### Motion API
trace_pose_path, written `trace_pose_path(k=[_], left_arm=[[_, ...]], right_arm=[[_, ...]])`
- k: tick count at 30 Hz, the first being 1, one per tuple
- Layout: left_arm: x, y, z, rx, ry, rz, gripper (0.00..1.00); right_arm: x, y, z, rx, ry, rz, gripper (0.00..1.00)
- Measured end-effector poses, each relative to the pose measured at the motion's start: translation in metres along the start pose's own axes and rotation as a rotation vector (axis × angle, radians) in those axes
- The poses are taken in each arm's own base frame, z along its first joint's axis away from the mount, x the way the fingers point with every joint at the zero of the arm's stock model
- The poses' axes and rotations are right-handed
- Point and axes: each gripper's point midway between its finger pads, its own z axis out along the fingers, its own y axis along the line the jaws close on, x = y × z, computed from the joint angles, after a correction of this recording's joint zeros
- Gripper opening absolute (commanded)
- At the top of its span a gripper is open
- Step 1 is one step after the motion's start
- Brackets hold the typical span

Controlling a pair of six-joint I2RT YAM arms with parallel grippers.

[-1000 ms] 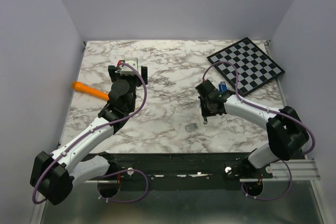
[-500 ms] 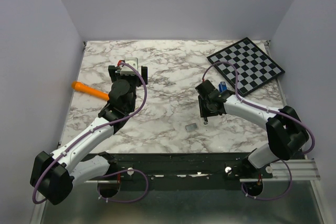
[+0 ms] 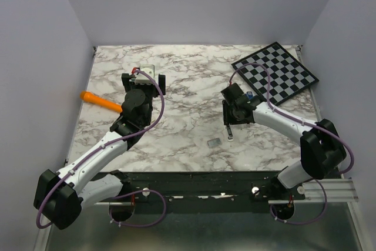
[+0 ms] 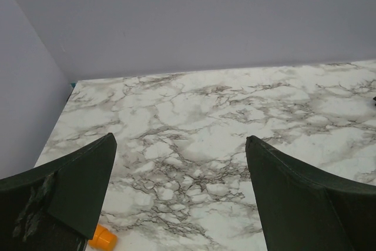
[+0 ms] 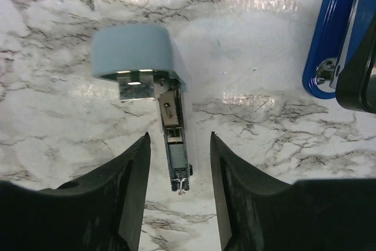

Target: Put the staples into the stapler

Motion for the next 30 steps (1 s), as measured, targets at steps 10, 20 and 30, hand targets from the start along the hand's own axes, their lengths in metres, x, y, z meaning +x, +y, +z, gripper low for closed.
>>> trace_pose_path(k=[10,20,30], left_arm=[[0.002,-0.024,-0.002,0.133,0.006,-0.022,0.99],[0.006,-0.108,0.01,0.48,0.135,-0.072,0.99],[0.054,-0.219,-0.007,0.889,0.42,-0.111,0.99]], right_arm=[[-0.025,0.004,-0.032,-0.047,-0.092,0.03,0.67],[-0.005,0.003,-0.056,-0.148,-0.128,0.068,0.64],[0.061,-0.005,-0.024,-0.272,-0.196,0.064,0.59]])
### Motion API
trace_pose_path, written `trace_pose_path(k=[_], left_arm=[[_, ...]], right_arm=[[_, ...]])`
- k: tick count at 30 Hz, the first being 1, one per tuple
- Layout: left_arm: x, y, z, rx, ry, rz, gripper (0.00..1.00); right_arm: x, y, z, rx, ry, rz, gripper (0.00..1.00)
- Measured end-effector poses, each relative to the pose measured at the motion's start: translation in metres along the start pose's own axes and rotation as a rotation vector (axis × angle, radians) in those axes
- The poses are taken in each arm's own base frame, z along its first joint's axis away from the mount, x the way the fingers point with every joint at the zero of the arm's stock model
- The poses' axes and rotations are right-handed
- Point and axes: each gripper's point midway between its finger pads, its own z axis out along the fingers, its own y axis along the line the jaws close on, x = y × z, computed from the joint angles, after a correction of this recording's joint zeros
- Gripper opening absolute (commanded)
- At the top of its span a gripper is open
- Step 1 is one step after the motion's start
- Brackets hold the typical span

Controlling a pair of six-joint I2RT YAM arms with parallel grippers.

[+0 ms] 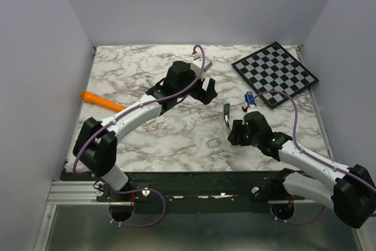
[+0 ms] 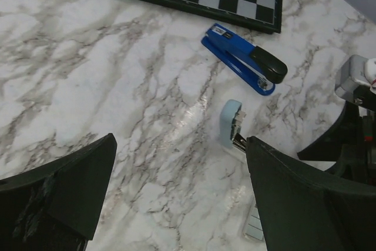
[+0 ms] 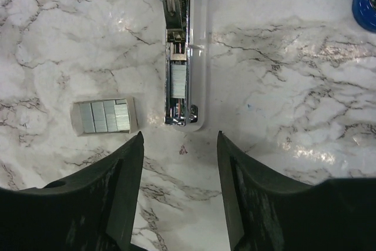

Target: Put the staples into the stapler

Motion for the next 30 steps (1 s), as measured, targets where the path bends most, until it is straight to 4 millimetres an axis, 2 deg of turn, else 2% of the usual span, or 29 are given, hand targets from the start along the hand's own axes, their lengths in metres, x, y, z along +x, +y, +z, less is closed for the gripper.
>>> trace_pose_path(k=[5,9,12,15,22,25,27,28,30], left_arm=[[0.03,-0.031,0.033,0.109,0.121,-0.032,0.97],[0.046,-0.044,0.049,0.148,0.17,-0.054,0.95],[0.053,-0.044,0.06,0.152,0.19,-0.073,0.89],[0.059,-0.043,0.069,0.156,0.208,-0.092,0.88],[0.077,-0.043,0.079,0.166,0.252,-0.135,0.82],[0.078,-0.045,0.082,0.179,0.256,-0.146,0.79],[0.075,-0.046,0.085,0.187,0.252,-0.148,0.74],[0.074,-0.047,0.086,0.191,0.251,-0.148,0.69],[0.074,-0.048,0.088,0.201,0.251,-0.153,0.68]], right_arm=[[-0.005,0.004,0.011,-0.03,-0.057,-0.01,0.51],[-0.008,0.007,0.021,-0.038,-0.073,-0.017,0.45],[-0.01,0.007,0.025,-0.035,-0.077,-0.017,0.41],[-0.008,0.005,0.028,-0.024,-0.072,-0.017,0.38],[-0.005,0.003,0.034,-0.001,-0.046,-0.02,0.32],[-0.006,0.003,0.034,0.0,-0.047,-0.02,0.29],[-0.005,0.002,0.034,0.003,-0.046,-0.018,0.28],[-0.006,0.002,0.034,0.003,-0.046,-0.018,0.27],[-0.005,0.002,0.034,0.006,-0.043,-0.018,0.26]])
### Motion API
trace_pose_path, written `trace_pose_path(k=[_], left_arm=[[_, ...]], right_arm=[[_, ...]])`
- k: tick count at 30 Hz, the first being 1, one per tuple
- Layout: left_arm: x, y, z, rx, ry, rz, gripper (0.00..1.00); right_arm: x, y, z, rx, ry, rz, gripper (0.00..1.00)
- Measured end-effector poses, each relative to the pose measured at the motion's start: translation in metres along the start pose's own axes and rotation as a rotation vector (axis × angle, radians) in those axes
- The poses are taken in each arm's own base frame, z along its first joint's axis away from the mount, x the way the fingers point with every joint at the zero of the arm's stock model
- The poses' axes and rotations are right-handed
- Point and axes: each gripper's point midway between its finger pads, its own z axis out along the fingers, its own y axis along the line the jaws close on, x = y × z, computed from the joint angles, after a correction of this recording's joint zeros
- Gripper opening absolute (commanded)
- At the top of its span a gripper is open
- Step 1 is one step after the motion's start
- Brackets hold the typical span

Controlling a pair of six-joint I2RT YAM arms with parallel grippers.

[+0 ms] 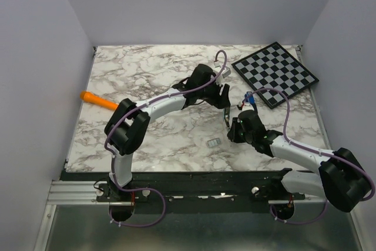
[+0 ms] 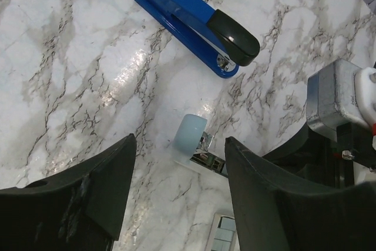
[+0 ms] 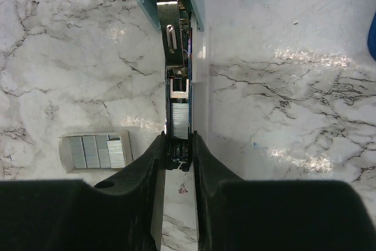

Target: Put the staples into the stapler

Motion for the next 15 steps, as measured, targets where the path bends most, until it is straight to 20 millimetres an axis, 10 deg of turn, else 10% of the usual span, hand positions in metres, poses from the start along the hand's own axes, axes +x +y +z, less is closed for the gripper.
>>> trace_pose_path(k=[15], left_arm=[[0.013,0.0,0.01,0.036,0.036,-0.018,0.46]], right_arm=[[-0.001,0.001,0.002,0.006,0.009,-0.007,0.19]])
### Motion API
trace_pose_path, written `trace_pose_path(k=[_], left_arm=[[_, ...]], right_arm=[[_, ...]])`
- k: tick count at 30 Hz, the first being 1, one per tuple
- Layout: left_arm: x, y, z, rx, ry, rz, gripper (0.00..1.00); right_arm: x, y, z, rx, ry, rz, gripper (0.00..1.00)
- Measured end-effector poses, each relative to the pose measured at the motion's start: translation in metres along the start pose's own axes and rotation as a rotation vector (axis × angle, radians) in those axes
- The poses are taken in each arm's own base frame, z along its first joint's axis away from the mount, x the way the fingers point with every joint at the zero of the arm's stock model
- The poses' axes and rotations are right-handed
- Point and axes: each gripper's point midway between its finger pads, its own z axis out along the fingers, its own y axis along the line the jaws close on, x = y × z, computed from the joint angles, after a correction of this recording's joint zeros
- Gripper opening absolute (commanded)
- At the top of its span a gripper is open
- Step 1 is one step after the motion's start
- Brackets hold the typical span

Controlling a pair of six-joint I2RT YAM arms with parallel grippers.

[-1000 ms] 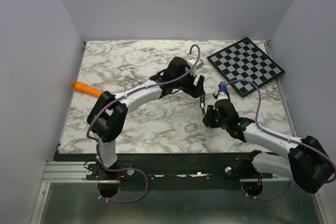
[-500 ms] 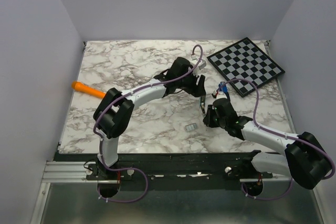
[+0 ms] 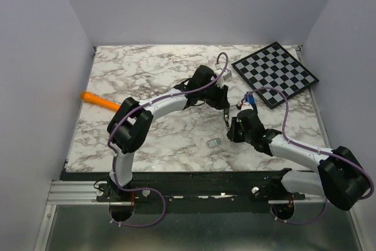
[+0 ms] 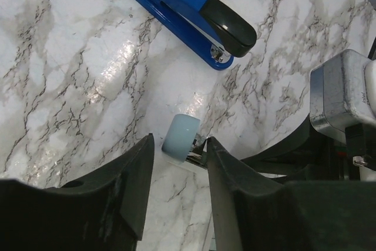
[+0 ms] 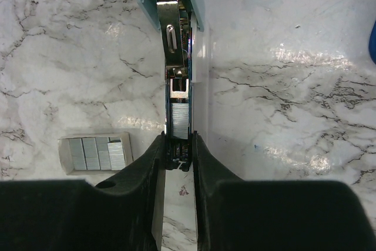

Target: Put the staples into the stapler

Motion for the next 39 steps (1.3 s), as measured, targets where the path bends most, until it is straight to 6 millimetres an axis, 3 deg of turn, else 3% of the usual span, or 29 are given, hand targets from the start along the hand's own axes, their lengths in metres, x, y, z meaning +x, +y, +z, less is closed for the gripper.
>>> trace_pose_path(k=[2,6,13,27,31,39], left_arm=[[0.0,-0.002,0.0,0.012,0.002,0.002,0.38],[0.002,-0.004,0.001,0.031,-0.002,0.018,0.32],[0.007,-0.008,-0.006,0.042,-0.019,0.056,0.31],[0.035,-0.053,-0.013,0.021,-0.051,0.197,0.31],[0.039,-0.058,-0.011,0.004,-0.065,0.202,0.32],[0.041,-0.057,-0.017,-0.025,-0.11,0.139,0.39]], right_arm=[[0.0,0.0,0.0,0.001,-0.001,-0.001,0.17],[0.0,0.0,0.0,0.003,-0.002,-0.001,0.15],[0.0,-0.001,0.0,0.005,-0.001,-0.007,0.14],[-0.001,-0.001,0.001,0.01,-0.003,-0.012,0.14],[-0.001,-0.002,0.001,0.013,-0.001,-0.012,0.15],[0.0,-0.002,-0.002,0.015,-0.001,-0.013,0.32]])
